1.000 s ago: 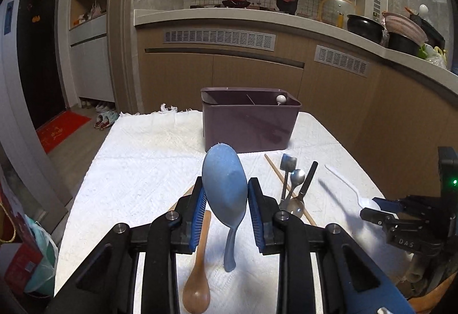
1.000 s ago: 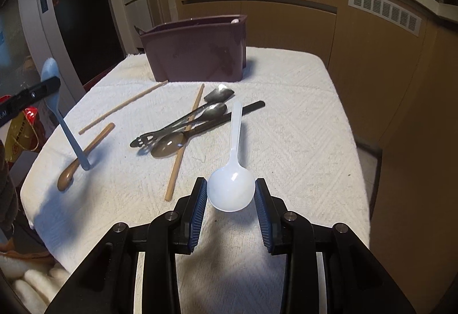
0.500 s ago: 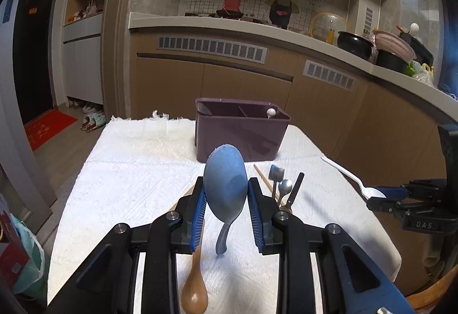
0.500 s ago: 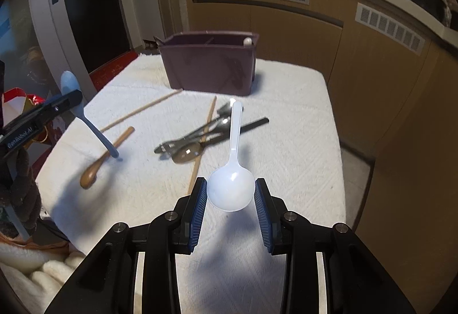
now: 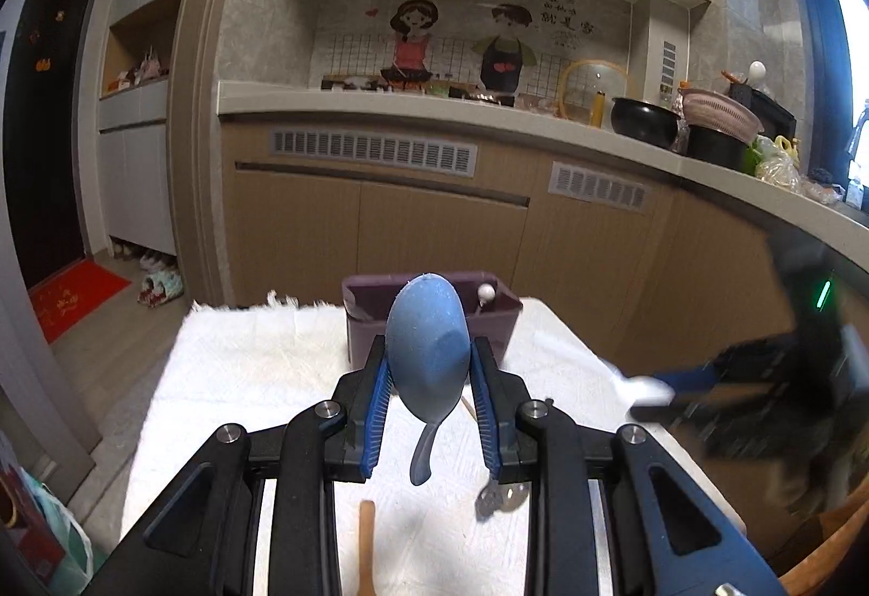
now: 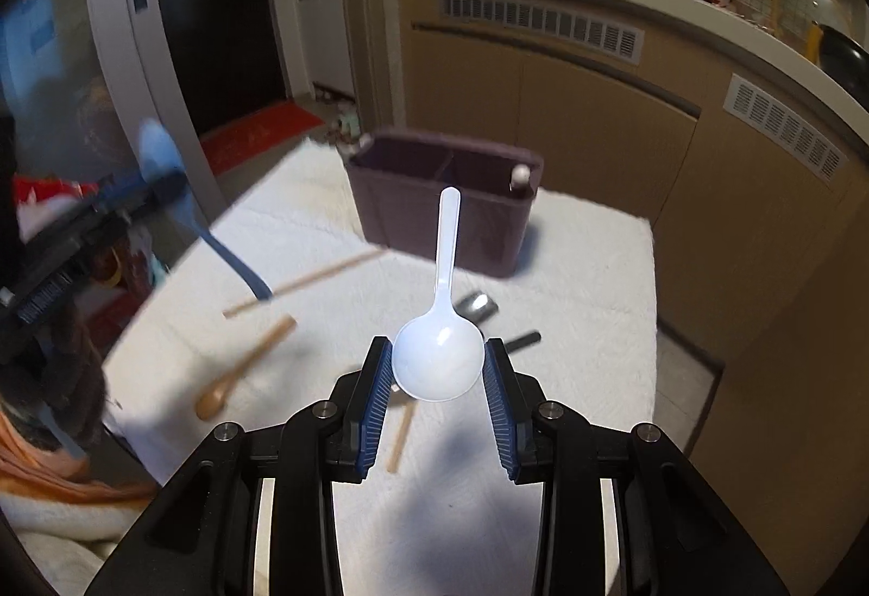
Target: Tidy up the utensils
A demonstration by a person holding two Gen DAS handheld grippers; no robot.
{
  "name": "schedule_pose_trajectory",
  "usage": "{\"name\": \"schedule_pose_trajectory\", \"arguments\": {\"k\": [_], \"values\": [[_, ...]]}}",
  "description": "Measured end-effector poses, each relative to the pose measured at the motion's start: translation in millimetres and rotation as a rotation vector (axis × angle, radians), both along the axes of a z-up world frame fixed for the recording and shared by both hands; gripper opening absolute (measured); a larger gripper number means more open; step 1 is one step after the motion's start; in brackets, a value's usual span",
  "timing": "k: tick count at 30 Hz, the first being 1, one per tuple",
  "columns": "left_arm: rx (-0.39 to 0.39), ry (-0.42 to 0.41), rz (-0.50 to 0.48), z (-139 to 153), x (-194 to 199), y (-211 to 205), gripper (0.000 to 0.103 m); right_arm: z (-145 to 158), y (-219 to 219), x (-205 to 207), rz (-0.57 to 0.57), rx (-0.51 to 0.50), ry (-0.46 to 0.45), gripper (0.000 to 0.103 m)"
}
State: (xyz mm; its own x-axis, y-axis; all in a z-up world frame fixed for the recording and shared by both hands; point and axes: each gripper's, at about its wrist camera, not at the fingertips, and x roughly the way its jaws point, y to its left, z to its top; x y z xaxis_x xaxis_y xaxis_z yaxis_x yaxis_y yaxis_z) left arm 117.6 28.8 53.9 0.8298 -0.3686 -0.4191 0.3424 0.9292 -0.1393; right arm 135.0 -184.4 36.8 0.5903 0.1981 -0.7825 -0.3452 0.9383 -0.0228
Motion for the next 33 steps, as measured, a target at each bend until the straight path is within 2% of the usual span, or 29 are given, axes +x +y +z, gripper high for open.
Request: {"name": "schedule_pose_trajectory", "arguments": {"k": [4, 7, 9, 11, 13, 17, 20, 22, 23, 26, 33], "values": [[0.016, 0.06, 0.011, -17, 5, 1, 0.025, -64, 2, -13, 0.037, -0.106, 0.031, 0.035], [0.015, 0.104, 0.021, -29, 9, 3, 0.025, -98, -10, -16, 0.027, -0.079, 0.068, 0.035], [0.016, 0.119, 0.024, -35, 10, 3, 0.025, -107, -21, -16, 0.0, -0.015, 0.084, 0.036], [0.015, 0.128, 0.024, -39, 11, 3, 0.025, -110, -32, -17, -0.038, 0.029, 0.081, 0.043], [0.011, 0.137, 0.023, -43, 11, 4, 0.025, -110, -41, -26, -0.088, 0.056, 0.046, 0.058], [0.005, 0.156, 0.018, -49, 13, 4, 0.025, -112, -42, -45, -0.155, 0.1, 0.005, 0.058], [0.004, 0.166, 0.014, -51, 14, 3, 0.025, -115, -38, -53, -0.215, 0.132, -0.022, 0.055], [0.004, 0.169, 0.01, -53, 13, 3, 0.025, -120, -31, -52, -0.232, 0.142, -0.019, 0.043], [0.007, 0.171, 0.008, -53, 13, 3, 0.025, -124, -28, -50, -0.242, 0.147, -0.011, 0.041], [0.01, 0.176, 0.007, -55, 13, 4, 0.025, -131, -20, -45, -0.275, 0.111, -0.024, 0.037], [0.002, 0.188, 0.012, -55, 16, 5, 0.025, -129, -22, -37, -0.274, 0.108, -0.006, 0.032]]}}
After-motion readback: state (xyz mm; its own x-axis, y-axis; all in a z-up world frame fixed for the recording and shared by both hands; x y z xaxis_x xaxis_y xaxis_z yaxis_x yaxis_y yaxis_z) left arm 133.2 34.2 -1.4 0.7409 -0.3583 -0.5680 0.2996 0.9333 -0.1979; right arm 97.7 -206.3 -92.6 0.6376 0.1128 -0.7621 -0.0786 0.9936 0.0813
